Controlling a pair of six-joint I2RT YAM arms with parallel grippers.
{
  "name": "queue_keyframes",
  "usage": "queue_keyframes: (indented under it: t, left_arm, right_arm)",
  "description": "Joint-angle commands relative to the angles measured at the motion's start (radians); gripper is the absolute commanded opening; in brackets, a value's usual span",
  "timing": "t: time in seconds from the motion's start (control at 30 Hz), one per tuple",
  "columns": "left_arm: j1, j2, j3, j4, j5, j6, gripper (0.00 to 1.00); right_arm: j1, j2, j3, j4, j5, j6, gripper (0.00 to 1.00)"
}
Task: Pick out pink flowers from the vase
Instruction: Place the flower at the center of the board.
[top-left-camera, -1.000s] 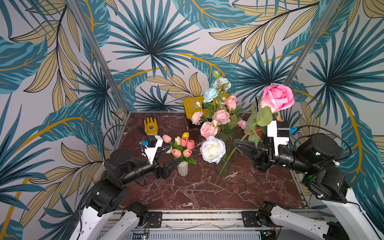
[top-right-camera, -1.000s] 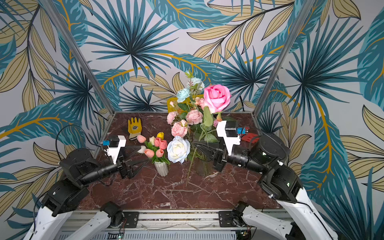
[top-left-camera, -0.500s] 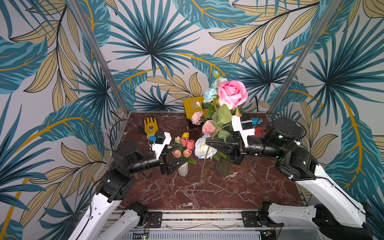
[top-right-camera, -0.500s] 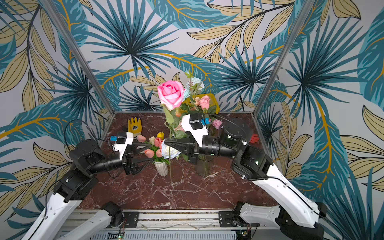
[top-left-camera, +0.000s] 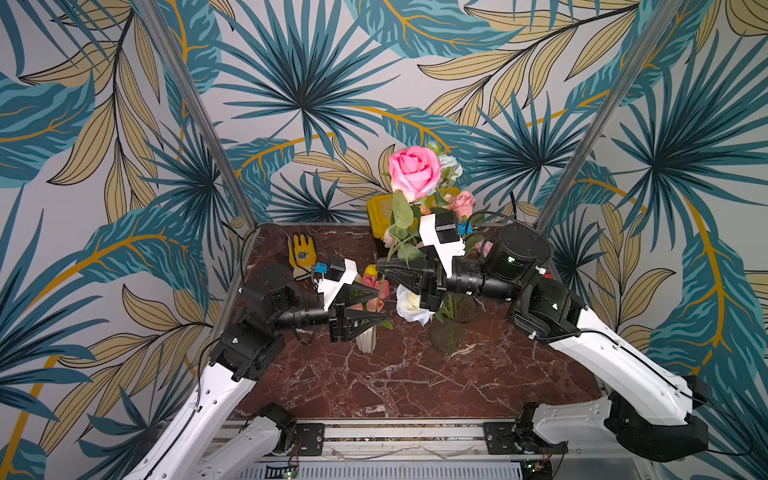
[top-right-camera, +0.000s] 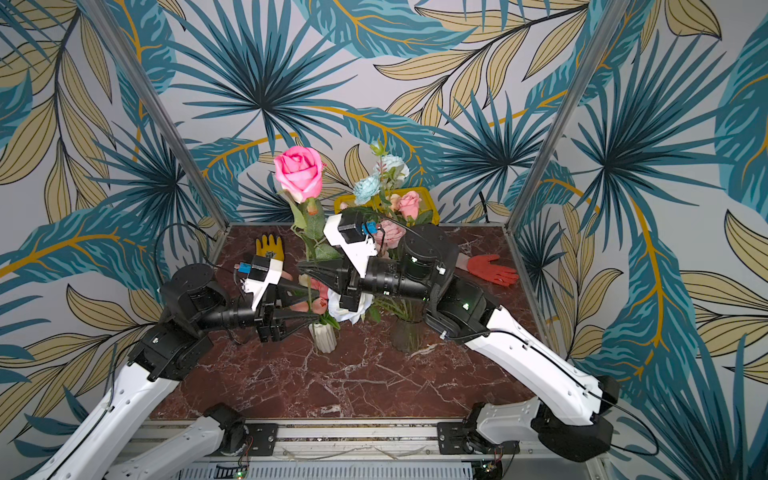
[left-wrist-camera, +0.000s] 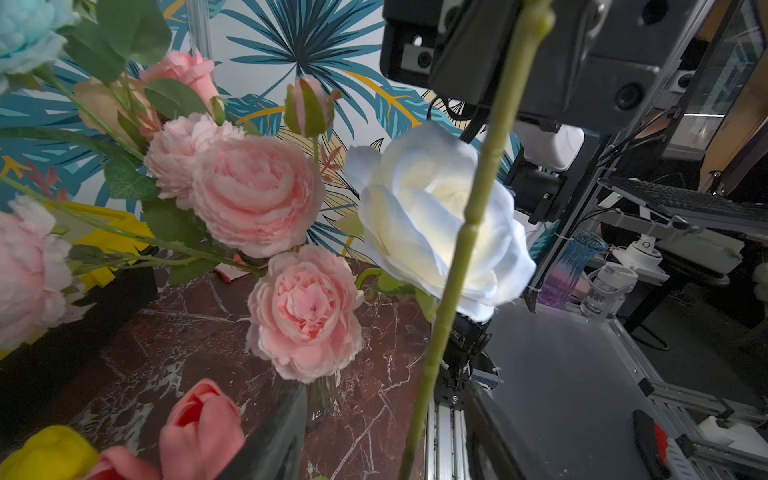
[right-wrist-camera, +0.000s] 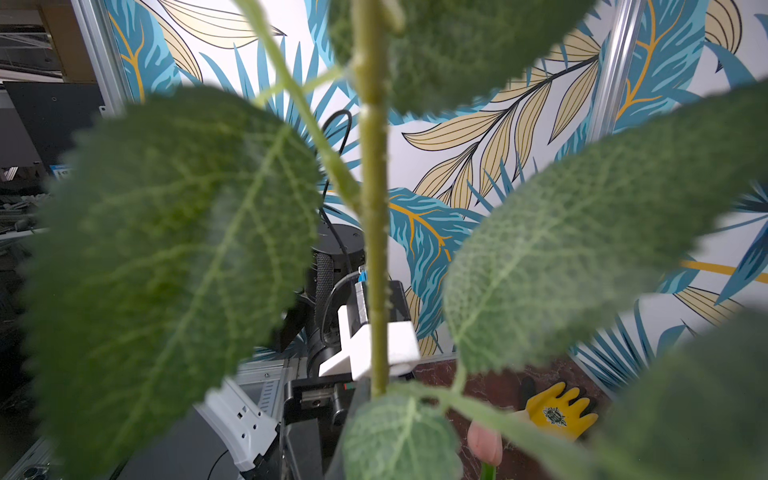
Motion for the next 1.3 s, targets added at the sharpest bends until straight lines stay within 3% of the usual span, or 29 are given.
queue_keyframes:
  t: [0.0,0.3,0.33,0.4,0.47,0.53,0.7,0.97,1.27]
  left_arm:
    - [-0.004,-0.004,0.041,0.029,0.012,0.021,0.49]
    - [-0.003,-0.002,0.062,0.036,-0.04,-0.028,0.0]
    - [-0.004,-0.002,0.067,0.037,-0.049,-0.036,0.0]
    - [0.002,0.002,0.081,0.036,-0.069,-0.063,0.0]
    - [0.018,0.012,0.103,0.037,-0.06,-0.101,0.0]
    - [0.048,0.026,0.13,0.03,-0.073,-0.137,0.0]
    - [0.161,-0.006,0.183,-0.033,-0.264,-0.194,0.0]
    - [0.164,0.081,0.45,-0.307,-0.696,-0.068,0.0]
    - [0.165,0.266,0.595,-0.419,-0.967,0.046,0.0]
  right_arm:
    - [0.005,0.009,0.02,0.058,0.022,0.019,0.0]
    - [0.006,0.028,0.041,0.042,0.028,0.022,0.0]
    - [0.006,0.03,0.045,0.036,0.032,0.02,0.06]
    - [0.006,0.032,0.047,0.033,0.047,0.028,0.34]
    - [0.006,0.029,0.044,0.033,0.064,0.033,0.56]
    - [0.006,0.014,0.029,0.038,0.065,0.029,0.66]
    - [0.006,-0.05,-0.033,0.03,0.094,-0.007,0.71]
    - [0.006,-0.141,-0.093,-0.027,0.131,-0.049,0.72]
    - [0.006,-0.199,-0.136,-0.046,0.193,-0.061,0.72]
